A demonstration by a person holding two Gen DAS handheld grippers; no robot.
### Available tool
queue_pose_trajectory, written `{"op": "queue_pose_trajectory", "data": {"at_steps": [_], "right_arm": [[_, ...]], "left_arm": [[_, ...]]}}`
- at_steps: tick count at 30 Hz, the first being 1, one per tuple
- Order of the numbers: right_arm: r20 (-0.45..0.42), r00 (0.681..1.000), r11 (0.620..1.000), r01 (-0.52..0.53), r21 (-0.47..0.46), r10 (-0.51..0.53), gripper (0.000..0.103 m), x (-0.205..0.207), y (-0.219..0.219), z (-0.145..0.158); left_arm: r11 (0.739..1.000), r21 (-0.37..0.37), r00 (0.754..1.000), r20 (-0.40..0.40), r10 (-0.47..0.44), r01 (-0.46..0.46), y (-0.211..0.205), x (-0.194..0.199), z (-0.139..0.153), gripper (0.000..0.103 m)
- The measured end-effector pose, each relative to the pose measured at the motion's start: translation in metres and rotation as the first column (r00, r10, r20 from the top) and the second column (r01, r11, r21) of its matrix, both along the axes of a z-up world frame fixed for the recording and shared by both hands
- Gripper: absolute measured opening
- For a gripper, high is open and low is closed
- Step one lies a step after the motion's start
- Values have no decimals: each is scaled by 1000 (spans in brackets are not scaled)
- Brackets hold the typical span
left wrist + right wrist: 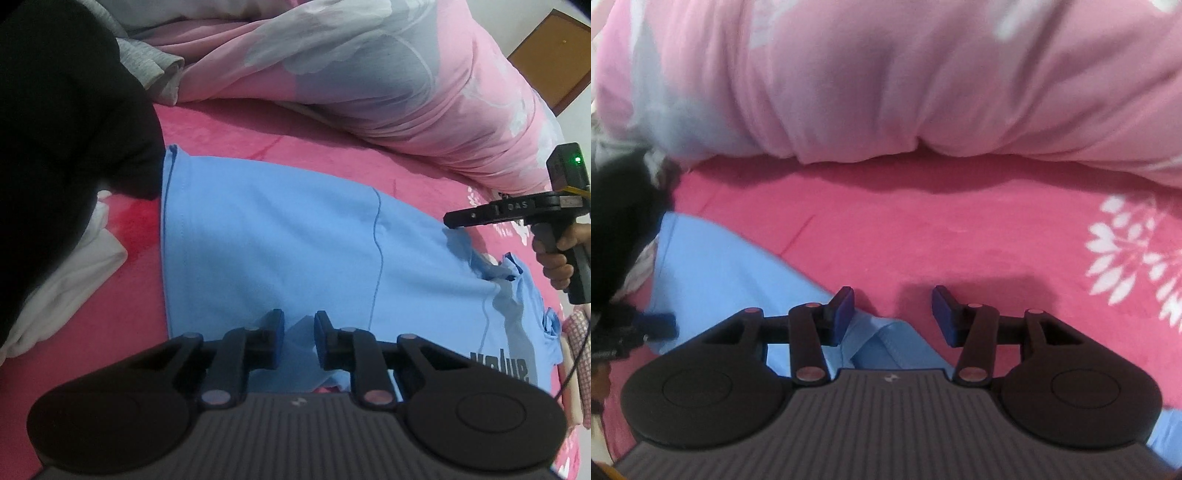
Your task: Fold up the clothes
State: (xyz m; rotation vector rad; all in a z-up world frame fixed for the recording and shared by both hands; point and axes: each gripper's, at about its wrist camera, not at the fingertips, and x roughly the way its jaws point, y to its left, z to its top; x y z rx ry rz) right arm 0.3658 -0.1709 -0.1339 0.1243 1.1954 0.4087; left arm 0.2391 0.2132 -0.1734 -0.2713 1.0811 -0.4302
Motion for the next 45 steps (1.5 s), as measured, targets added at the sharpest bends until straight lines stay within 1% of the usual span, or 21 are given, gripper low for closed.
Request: {"op": "queue_pose_trajectory", "data": {"at_steps": [2, 4, 5, 6, 7, 9, 11, 13, 17, 20, 23, 25, 27, 28, 30, 34, 37, 40, 41, 43, 45], "right_arm": [[-18, 999, 999, -35, -8, 35, 39, 0, 2, -2], [-34, 997, 997, -69, -17, 69, 27, -1, 6, -3], [-42, 995, 996, -91, -21, 90, 24, -2, 9, -3], [-49, 992, 993, -117, -29, 115, 19, -3, 13, -4], [-52, 989, 989, -142, -42, 140, 13, -4, 17, -4], [-55, 980, 979, -194, -64, 190, 5, -7, 23, -3], [-27, 971, 966, -238, -98, 236, 4, -11, 28, 4], [33, 965, 956, -251, -151, 258, 3, -13, 33, 14], [170, 955, 950, -199, -240, 243, 3, -12, 36, 27], [203, 948, 939, -183, -290, 247, 3, -10, 41, 18], [212, 947, 930, -163, -330, 241, 4, -11, 45, -4], [231, 956, 948, -108, -298, 181, 5, -9, 41, -11], [239, 970, 980, -3, -200, 51, 5, -5, 26, -8], [241, 970, 986, 54, -157, -15, 7, -3, 18, -6], [249, 956, 980, 180, -86, -154, 7, -1, -1, 0], [277, 897, 934, 358, 0, -345, 7, -5, -38, 19], [307, 846, 890, 456, 7, -436, 7, -24, -65, 37], [315, 799, 843, 538, 5, -512, 9, -61, -93, 55], [316, 785, 827, 563, -2, -533, 9, -75, -102, 61], [309, 764, 797, 603, -33, -566, 9, -103, -117, 70], [305, 752, 771, 631, -81, -584, 9, -129, -133, 77]], "left_arm": [[1000, -1, 1000, 0, 12, -12, -1, 1, 0, 19], [1000, -2, 1000, 1, 18, -18, -1, 1, -1, 18], [1000, -2, 1000, 1, 20, -20, -1, 1, -1, 18], [1000, -2, 1000, 2, 22, -22, -1, 1, -1, 18], [1000, 1, 1000, 2, 24, -24, -1, 1, -1, 16], [1000, 7, 1000, 4, 24, -24, -1, 0, -1, 14], [1000, 9, 1000, 3, 28, -28, 0, 0, 0, 12], [999, 10, 999, 3, 32, -32, 1, 0, 0, 12], [999, 22, 999, 17, 27, -27, 0, -3, 0, 11], [999, 35, 999, 30, 19, -20, -1, -5, 1, 11], [999, 46, 999, 41, 9, -11, -2, -6, 1, 11], [999, 50, 999, 47, 2, -4, -2, -7, 2, 11], [999, 54, 999, 51, -3, 0, -2, -7, 2, 11], [999, 55, 999, 51, -4, 1, -2, -8, 2, 11], [998, 56, 999, 51, -2, -1, -2, -7, 2, 11], [998, 63, 998, 64, 0, -4, -3, -9, 3, 11], [999, 46, 997, 76, 19, -23, -2, -11, 3, 11], [998, 34, 994, 100, 40, -43, -2, -11, 5, 13], [998, 36, 993, 110, 50, -55, -1, -10, 7, 15], [996, 45, 990, 124, 71, -77, -1, -9, 10, 18], [994, 58, 988, 132, 81, -89, -3, -8, 12, 19]]}}
